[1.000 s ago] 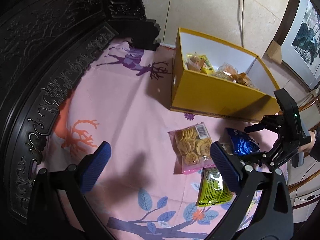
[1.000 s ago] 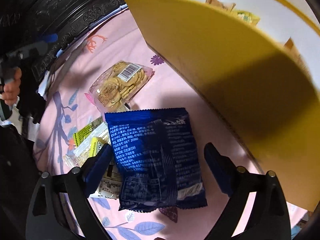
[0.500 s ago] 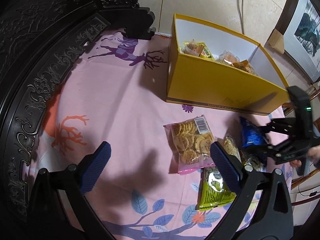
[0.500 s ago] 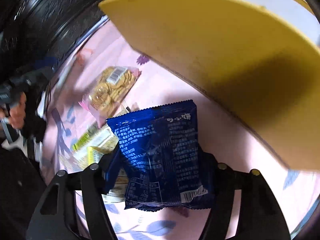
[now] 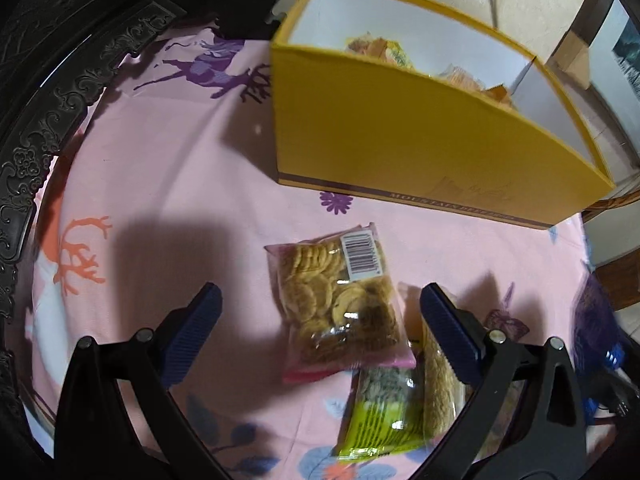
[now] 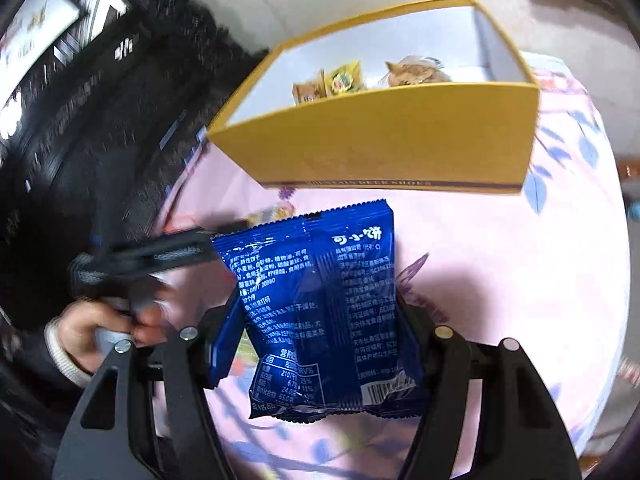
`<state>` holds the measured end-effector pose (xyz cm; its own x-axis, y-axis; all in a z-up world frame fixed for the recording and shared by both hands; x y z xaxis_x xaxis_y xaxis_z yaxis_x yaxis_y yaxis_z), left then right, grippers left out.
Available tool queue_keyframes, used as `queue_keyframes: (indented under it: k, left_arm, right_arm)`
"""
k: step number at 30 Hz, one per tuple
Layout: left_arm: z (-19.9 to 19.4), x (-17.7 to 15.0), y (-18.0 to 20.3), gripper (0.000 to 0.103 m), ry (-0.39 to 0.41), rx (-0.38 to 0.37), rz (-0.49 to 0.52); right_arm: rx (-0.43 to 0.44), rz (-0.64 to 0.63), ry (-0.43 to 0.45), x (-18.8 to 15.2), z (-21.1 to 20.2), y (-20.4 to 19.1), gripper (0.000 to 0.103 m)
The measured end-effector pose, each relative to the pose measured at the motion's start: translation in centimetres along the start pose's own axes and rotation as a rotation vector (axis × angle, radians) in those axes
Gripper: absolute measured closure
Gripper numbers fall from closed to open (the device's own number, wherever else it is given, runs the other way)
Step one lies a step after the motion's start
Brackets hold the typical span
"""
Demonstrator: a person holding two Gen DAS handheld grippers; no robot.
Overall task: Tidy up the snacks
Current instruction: 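Grasp the blue packet with the right tool while the left tool grasps the pink cracker bag, then carry the blue packet and cracker bag into the yellow box with both tools, release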
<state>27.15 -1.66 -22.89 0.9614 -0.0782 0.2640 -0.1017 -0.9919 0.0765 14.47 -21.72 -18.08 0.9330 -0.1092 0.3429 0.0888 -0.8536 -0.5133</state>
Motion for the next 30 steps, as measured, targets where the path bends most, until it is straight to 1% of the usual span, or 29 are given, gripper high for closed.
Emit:
queue_keyframes:
  k: [2,4,7,12,15,17,18,19,20,21,23,24,30]
  left_arm:
    - [1.0,0.1,0.4,0.002,-0.013,0.030,-0.003]
    - [1.8,0.2,0.6,0.002,-0.025,0.040,-0.012]
    - [2.8,0.1,0.3,0.002,-0.054,0.053,-0.044]
    - [4.8,0.1,-0.3,0.002,-0.116,0.032,-0.101]
    - [5.3,0.2,0.1,0.002,-0.115,0.059,-0.081]
    - [5.4,0.3,0.3,0.005,-0.114,0.075,-0.074]
    - [5.3,0.2,0.3,0.011,-0.110,0.085,-0.073]
    - [5.1,0.2,0.4,0.023,-0.099,0.097,-0.067]
    - [4.8,0.3,0.4,0.039,-0.089,0.095,-0.059]
    - [4.7,0.3,0.5,0.044,-0.086,0.096,-0.050]
    - [4.4,0.5,0.4,0.050,-0.091,0.087,-0.047]
    - [4.3,0.5,0.4,0.051,-0.087,0.089,-0.044]
    - [2.1,-0.1,0.5,0.053,-0.034,0.075,-0.028]
  right_arm:
    - [0.015,0.032,0.020,-0.4,-0.5,-0.2,0.036]
    - [0.036,0.054,0.031,-0.6,-0.8,-0.4,0.036]
    - [0.058,0.053,0.043,-0.5,-1.2,-1.0,0.036]
    - [0.071,0.042,0.052,-0.5,-1.2,-1.6,0.036]
    - [0.069,0.049,0.054,-0.6,-1.2,-1.6,0.036]
    - [0.068,0.060,0.057,-0.7,-1.3,-1.4,0.036]
    - [0.064,0.066,0.058,-0.8,-1.4,-1.2,0.036]
    - [0.061,0.068,0.061,-0.9,-1.6,-1.2,0.036]
    - [0.059,0.069,0.062,-1.0,-1.7,-1.1,0.036]
    - [0.055,0.069,0.065,-1.0,-1.9,-1.1,0.036]
    - [0.044,0.064,0.066,-1.0,-2.0,-1.2,0.036]
    - [0.040,0.064,0.068,-1.0,-2.1,-1.3,0.036]
    - [0.027,0.060,0.097,-1.2,-3.2,-2.0,0.036]
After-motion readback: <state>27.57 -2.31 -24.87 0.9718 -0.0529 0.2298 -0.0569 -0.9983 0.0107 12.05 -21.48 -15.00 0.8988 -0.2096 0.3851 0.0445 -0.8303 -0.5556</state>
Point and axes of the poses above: each gripper's, at about its wrist camera, not at the fingertips, and z roughly the way its jaws point, y to its right, x to its top, the point moved 2 cm from there along z, roughly the way its jaws point, and after that the axes turned 8 degrees about -y, right-handed, at the moved point
